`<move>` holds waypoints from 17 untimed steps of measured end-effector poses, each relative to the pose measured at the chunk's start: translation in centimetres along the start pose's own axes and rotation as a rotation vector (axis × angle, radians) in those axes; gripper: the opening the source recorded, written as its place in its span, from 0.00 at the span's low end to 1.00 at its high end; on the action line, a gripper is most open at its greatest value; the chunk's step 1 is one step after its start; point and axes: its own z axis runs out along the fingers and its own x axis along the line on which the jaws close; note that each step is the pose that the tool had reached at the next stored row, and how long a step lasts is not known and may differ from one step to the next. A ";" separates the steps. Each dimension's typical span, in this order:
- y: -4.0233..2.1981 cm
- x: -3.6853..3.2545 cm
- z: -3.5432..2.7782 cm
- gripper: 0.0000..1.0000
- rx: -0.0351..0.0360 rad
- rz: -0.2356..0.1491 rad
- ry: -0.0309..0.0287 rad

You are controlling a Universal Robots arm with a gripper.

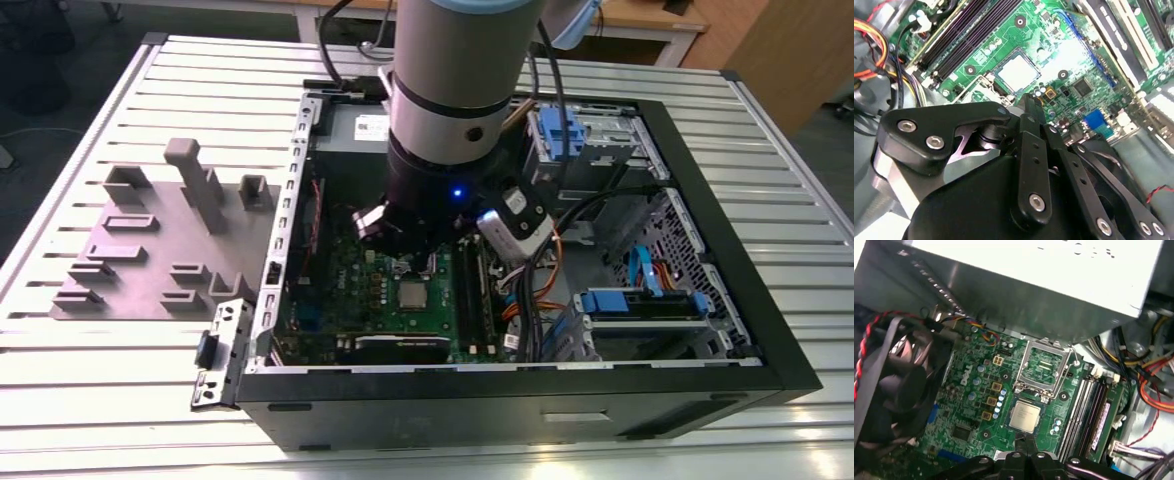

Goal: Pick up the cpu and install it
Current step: 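Close the cpu cover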

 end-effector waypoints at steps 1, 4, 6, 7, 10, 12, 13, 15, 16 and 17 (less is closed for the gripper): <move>0.00 0.00 0.00 0.11 0.0002 -0.011 0.0006; 0.00 0.00 0.00 0.11 0.0007 -0.035 0.0017; 0.00 0.00 0.00 0.11 0.0007 -0.037 0.0018; 0.00 0.00 0.00 0.11 0.0007 -0.037 0.0018; 0.00 0.00 0.00 0.11 0.0007 -0.037 0.0018; 0.00 0.00 0.00 0.11 0.0007 -0.037 0.0018; 0.00 0.00 0.00 0.11 0.0007 -0.037 0.0018; 0.00 0.00 0.00 0.11 0.0007 -0.037 0.0019; 0.00 0.00 0.00 0.11 0.0007 -0.037 0.0018; 0.00 0.00 0.00 0.11 0.0007 -0.037 0.0018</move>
